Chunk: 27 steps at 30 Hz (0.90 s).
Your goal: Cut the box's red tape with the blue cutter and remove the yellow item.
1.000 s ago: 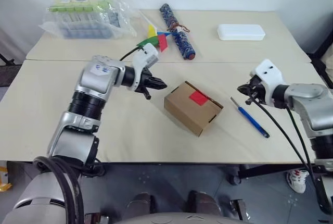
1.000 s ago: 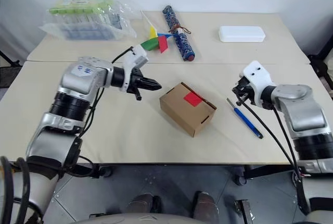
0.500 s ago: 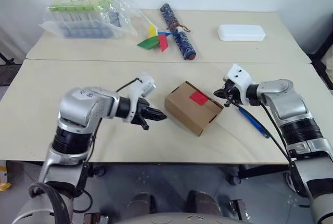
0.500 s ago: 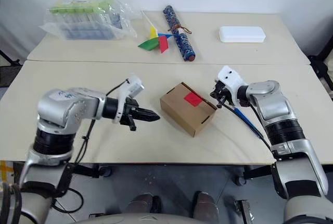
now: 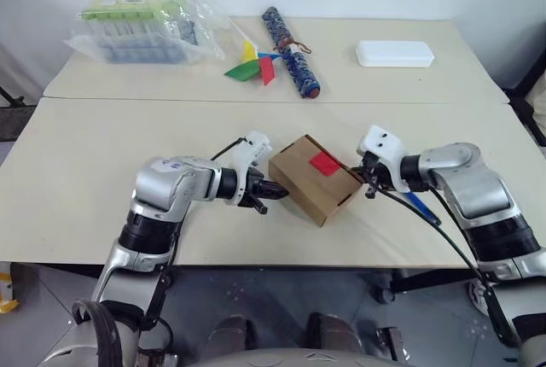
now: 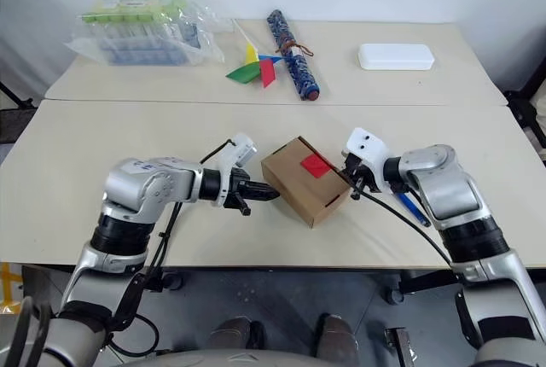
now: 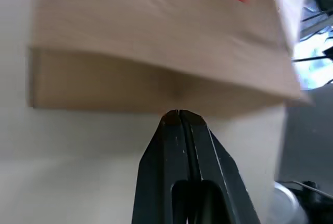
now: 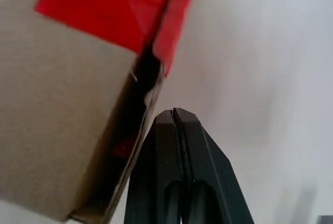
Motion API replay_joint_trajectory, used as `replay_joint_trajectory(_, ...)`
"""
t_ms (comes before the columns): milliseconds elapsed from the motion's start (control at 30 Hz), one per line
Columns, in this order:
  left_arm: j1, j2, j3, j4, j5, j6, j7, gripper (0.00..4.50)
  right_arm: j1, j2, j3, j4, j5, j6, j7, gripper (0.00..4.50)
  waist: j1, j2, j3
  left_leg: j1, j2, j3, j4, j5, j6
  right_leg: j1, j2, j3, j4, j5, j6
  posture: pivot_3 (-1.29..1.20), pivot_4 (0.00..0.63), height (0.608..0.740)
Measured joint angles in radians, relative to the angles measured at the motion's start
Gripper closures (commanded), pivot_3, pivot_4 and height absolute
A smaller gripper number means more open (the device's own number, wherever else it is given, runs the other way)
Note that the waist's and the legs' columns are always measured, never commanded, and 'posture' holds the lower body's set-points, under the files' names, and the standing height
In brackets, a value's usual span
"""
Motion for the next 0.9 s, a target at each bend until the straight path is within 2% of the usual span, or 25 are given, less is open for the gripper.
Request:
replay_joint_trajectory(267, -0.024, 0.029, -0.102, 0.123, 0.045, -0.162, -0.082, 4.50, 0.080, -0.046, -0.051, -0.250, 0.070, 0.170, -0.028, 4.47, 0.007, 0.000, 0.000, 0.000, 0.000, 0.000, 0.001, 0.000, 0.000, 0.000, 0.000, 0.000, 0.000, 0.000, 0.000, 0.00, 0.150, 0.740)
replay_joint_trajectory(433, -0.052, 0.026, -0.120, 0.190, 0.075, -0.229, -0.109, 4.50, 0.104, -0.047, -0.071, -0.353, 0.104, 0.251, -0.070, 4.47, 0.017, 0.000, 0.000, 0.000, 0.000, 0.001, 0.001, 0.000, 0.000, 0.000, 0.000, 0.000, 0.000, 0.000, 0.000, 0.00, 0.150, 0.740)
replay_joint_trajectory(733, -0.145, -0.012, -0.162, 0.366, 0.140, -0.375, -0.197, 4.50, 0.181, -0.036, -0.043, -0.340, 0.095, 0.263, -0.169, 4.47, 0.020, -0.001, 0.000, -0.001, -0.001, 0.002, 0.001, 0.000, 0.000, 0.000, 0.000, 0.000, 0.000, 0.000, 0.000, 0.00, 0.150, 0.740)
replay_joint_trajectory(900, -0.168, -0.027, -0.177, 0.395, 0.162, -0.417, -0.236, 4.50, 0.181, -0.041, -0.025, -0.294, 0.067, 0.237, -0.197, 4.47, 0.019, -0.001, 0.000, 0.000, -0.001, 0.002, 0.001, 0.000, 0.000, -0.001, 0.000, 0.000, 0.000, 0.000, 0.000, 0.00, 0.150, 0.740)
